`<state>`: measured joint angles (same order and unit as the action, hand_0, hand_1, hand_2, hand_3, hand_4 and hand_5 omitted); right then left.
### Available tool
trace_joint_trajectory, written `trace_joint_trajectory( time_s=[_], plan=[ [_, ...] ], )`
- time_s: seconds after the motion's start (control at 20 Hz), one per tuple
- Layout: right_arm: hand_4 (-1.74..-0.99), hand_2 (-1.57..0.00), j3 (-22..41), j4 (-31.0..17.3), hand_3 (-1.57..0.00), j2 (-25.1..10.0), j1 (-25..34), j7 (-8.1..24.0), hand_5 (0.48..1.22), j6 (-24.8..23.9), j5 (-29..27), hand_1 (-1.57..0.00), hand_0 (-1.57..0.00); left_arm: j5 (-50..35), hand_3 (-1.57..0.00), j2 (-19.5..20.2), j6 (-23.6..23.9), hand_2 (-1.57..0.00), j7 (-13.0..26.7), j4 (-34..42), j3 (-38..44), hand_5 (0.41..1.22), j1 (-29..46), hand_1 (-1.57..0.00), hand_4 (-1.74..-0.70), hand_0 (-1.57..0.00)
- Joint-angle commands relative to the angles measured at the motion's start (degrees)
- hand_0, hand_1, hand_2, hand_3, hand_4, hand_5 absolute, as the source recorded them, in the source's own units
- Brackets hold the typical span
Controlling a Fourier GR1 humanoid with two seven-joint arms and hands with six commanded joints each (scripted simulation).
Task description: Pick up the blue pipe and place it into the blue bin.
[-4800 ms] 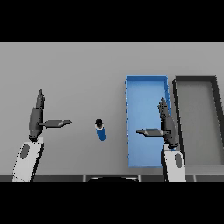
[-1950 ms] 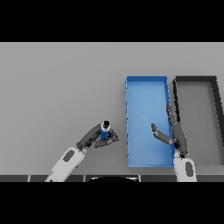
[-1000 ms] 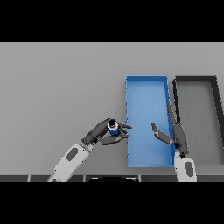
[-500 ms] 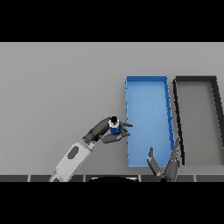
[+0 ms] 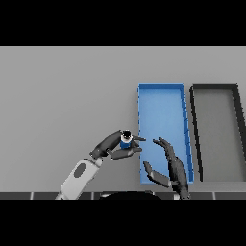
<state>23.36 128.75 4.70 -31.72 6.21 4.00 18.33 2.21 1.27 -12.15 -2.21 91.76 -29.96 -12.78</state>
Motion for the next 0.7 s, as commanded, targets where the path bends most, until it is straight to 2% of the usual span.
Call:
trace_joint_trajectory(
  time_s=[0.0,0.1,0.2,0.25,0.45,0.65],
  plan=[
    [-1.261,-0.10,-0.11,0.66,0.00,-1.03,2.78,2.69,0.560,1.19,0.38,-0.01,0.00,0.42,-1.57,-0.29,0.13,-1.57,0.41,-0.40,0.25,1.221,-0.28,-1.57,-1.47,-1.57],
    [-1.281,-0.08,1.35,0.67,0.00,-1.37,10.11,8.75,0.558,2.85,2.47,0.00,0.00,0.59,-1.57,-0.44,-0.60,-1.57,0.77,-1.29,1.00,1.221,-0.75,-1.57,-1.47,-1.57],
    [-1.296,-0.05,2.41,0.68,0.00,-1.37,15.87,13.37,0.556,5.02,2.56,0.00,0.00,1.56,-1.57,-0.53,-1.01,-1.57,-0.21,-1.54,0.98,1.221,-0.61,-1.57,-1.47,-1.57],
    [-1.298,-0.04,2.69,0.70,0.00,-1.58,18.25,14.50,0.559,5.88,2.61,0.00,0.00,0.90,-1.57,-0.54,-1.66,-1.57,-0.29,-1.20,1.44,1.221,-0.75,-1.57,-1.47,-1.57],
    [-1.282,-0.04,3.43,-1.23,0.00,0.63,26.75,22.51,0.555,9.31,0.89,0.00,0.00,1.61,-1.57,-1.48,-2.46,-1.57,-1.09,-1.86,1.75,1.221,-0.76,-1.57,-1.47,-1.57],
    [-1.232,-0.06,1.74,-5.25,0.00,1.72,35.81,26.65,0.545,12.07,0.07,-0.01,0.00,0.19,-1.57,-2.12,-4.59,-1.57,-0.10,-2.54,3.08,1.221,-0.85,-1.57,-1.47,-1.57]
  ],
)
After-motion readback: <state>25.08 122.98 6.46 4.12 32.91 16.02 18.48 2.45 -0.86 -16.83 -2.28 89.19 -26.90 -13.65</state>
